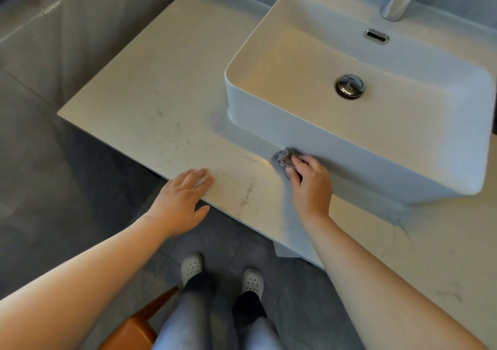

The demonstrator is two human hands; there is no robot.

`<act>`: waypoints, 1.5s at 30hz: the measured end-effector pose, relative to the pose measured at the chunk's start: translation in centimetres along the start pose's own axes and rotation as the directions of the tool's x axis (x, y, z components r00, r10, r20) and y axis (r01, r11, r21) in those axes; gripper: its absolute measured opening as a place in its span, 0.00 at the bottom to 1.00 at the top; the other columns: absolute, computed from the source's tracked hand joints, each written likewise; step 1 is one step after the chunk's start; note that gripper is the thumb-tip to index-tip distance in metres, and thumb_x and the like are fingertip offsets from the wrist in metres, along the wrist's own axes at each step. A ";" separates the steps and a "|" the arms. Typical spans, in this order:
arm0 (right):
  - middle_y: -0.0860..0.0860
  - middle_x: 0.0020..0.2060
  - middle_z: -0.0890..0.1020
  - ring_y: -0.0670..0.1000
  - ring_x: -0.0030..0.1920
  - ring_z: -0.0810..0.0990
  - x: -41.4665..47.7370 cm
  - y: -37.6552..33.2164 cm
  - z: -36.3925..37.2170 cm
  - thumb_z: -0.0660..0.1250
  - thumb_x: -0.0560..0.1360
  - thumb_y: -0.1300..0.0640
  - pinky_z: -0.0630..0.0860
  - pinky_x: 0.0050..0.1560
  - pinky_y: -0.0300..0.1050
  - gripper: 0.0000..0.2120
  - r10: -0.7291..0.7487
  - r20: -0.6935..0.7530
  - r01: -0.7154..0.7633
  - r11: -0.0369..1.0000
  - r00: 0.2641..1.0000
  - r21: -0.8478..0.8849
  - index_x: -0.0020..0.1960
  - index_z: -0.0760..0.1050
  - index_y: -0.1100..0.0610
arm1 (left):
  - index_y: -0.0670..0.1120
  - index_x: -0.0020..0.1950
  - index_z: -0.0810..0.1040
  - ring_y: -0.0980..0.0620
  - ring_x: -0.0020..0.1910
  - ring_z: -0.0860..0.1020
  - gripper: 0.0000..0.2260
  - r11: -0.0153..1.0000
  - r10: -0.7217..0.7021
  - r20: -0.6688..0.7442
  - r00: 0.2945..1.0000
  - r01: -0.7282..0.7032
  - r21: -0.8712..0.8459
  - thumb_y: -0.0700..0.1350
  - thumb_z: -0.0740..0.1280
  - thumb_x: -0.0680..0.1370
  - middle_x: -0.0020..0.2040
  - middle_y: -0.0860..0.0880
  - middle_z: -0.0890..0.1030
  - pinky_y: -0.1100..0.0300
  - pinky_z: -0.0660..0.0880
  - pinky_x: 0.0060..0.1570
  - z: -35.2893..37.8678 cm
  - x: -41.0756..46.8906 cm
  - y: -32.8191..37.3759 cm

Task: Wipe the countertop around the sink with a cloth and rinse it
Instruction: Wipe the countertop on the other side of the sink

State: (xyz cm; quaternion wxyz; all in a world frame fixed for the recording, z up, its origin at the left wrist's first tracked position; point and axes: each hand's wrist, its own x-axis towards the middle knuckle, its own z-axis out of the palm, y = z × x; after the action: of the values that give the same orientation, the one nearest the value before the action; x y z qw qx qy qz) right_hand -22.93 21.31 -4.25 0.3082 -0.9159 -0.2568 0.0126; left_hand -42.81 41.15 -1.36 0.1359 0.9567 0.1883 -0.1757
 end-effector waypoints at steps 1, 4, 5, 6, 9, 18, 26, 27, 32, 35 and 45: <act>0.53 0.54 0.80 0.57 0.53 0.76 0.0 -0.1 0.5 0.68 0.75 0.58 0.75 0.53 0.54 0.14 0.010 -0.036 -0.010 1.000 0.999 0.015 0.60 0.79 0.58 | 0.53 0.78 0.51 0.49 0.76 0.48 0.30 1.000 0.012 -0.007 1.000 -0.012 0.006 0.58 0.57 0.78 0.78 0.52 0.50 0.50 0.51 0.74 0.0 0.0 -0.2; 0.54 0.53 0.80 0.57 0.52 0.76 -0.1 -1.0 1.6 0.69 0.75 0.59 0.73 0.53 0.48 0.14 0.035 -0.094 -0.030 0.998 0.995 0.055 0.59 0.80 0.59 | 0.54 0.78 0.51 0.49 0.76 0.48 0.32 0.999 0.042 -0.012 0.999 -0.042 0.026 0.62 0.49 0.75 0.78 0.52 0.50 0.49 0.51 0.73 0.2 -0.2 -0.6; 0.54 0.53 0.80 0.57 0.52 0.76 -0.3 -1.2 1.8 0.69 0.74 0.60 0.73 0.52 0.47 0.14 0.043 -0.109 -0.037 0.998 0.993 0.059 0.59 0.80 0.59 | 0.54 0.78 0.51 0.49 0.76 0.48 0.34 0.998 0.051 -0.007 0.999 -0.051 0.032 0.63 0.46 0.73 0.78 0.52 0.50 0.49 0.51 0.73 0.2 -0.3 -0.5; 0.54 0.53 0.81 0.57 0.51 0.76 -0.3 -1.5 2.0 0.69 0.74 0.60 0.72 0.51 0.46 0.14 0.048 -0.121 -0.041 0.997 0.991 0.061 0.59 0.80 0.59 | 0.54 0.78 0.51 0.49 0.76 0.48 0.35 0.997 0.062 -0.001 0.998 -0.062 0.035 0.64 0.44 0.71 0.78 0.53 0.50 0.49 0.51 0.72 0.2 -0.3 -0.6; 0.53 0.52 0.80 0.56 0.51 0.76 -0.5 -2.7 2.9 0.70 0.74 0.61 0.73 0.50 0.45 0.13 0.034 -0.121 -0.027 0.998 0.992 0.057 0.58 0.80 0.59 | 0.55 0.77 0.52 0.48 0.76 0.51 0.35 0.993 0.117 0.002 0.993 -0.117 0.016 0.64 0.44 0.70 0.78 0.53 0.52 0.48 0.53 0.71 -0.2 0.1 -1.6; 0.52 0.54 0.81 0.51 0.54 0.76 -7.1 -6.9 4.6 0.71 0.72 0.61 0.69 0.53 0.36 0.13 0.044 -0.077 -0.042 0.999 0.996 0.023 0.57 0.81 0.57 | 0.51 0.73 0.66 0.52 0.72 0.60 0.23 0.934 0.307 -0.008 0.952 -0.303 -0.188 0.54 0.59 0.78 0.74 0.53 0.62 0.58 0.57 0.70 -2.4 0.6 -5.5; 0.43 0.53 0.79 0.43 0.52 0.72 -12.0 -10.9 5.6 0.72 0.72 0.64 0.66 0.54 0.27 0.14 0.154 -0.022 -0.149 0.978 0.988 0.146 0.56 0.82 0.54 | 0.44 0.73 0.66 0.42 0.73 0.59 0.26 0.976 0.185 -0.122 0.975 -0.196 -0.090 0.54 0.64 0.77 0.74 0.44 0.63 0.46 0.60 0.71 -2.5 1.4 -8.9; 0.41 0.51 0.78 0.42 0.52 0.72 -12.5 -11.6 5.6 0.71 0.72 0.64 0.66 0.54 0.25 0.13 0.171 0.002 -0.169 0.969 0.985 0.181 0.55 0.82 0.54 | 0.45 0.74 0.63 0.42 0.75 0.55 0.28 0.983 0.168 -0.100 0.981 -0.175 -0.060 0.56 0.62 0.78 0.76 0.44 0.59 0.45 0.57 0.72 -2.3 1.6 -9.2; 0.42 0.52 0.81 0.42 0.55 0.77 -12.4 -13.8 4.5 0.71 0.73 0.61 0.72 0.59 0.35 0.11 0.326 -0.047 -0.294 0.900 0.944 0.321 0.55 0.82 0.53 | 0.48 0.77 0.56 0.43 0.76 0.49 0.31 0.982 0.177 -0.057 0.983 -0.172 0.081 0.61 0.55 0.78 0.78 0.47 0.52 0.46 0.50 0.73 -1.7 2.0 -10.5; 0.45 0.53 0.80 0.43 0.54 0.77 -8.9 -13.4 2.7 0.71 0.73 0.61 0.68 0.59 0.29 0.13 0.286 -0.144 -0.236 0.928 0.947 0.289 0.57 0.80 0.55 | 0.48 0.76 0.59 0.42 0.76 0.53 0.34 0.980 0.178 -0.071 0.981 -0.170 0.108 0.65 0.48 0.75 0.77 0.47 0.56 0.45 0.53 0.71 -1.7 2.1 -10.7; 0.53 0.54 0.82 0.55 0.56 0.77 1.1 -7.0 4.9 0.68 0.74 0.62 0.72 0.58 0.44 0.13 0.241 -0.157 -0.230 0.969 0.958 0.089 0.58 0.80 0.59 | 0.49 0.76 0.60 0.44 0.76 0.53 0.36 0.984 0.162 -0.088 0.983 -0.154 0.090 0.67 0.45 0.73 0.78 0.48 0.56 0.46 0.53 0.72 -1.5 2.1 -10.5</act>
State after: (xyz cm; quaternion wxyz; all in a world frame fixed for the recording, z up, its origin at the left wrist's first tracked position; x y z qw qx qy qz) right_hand -26.14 29.30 -4.06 0.3565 -0.9265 -0.1187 -0.0185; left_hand -44.79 51.66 -2.82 0.1006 0.9807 0.1104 -0.1264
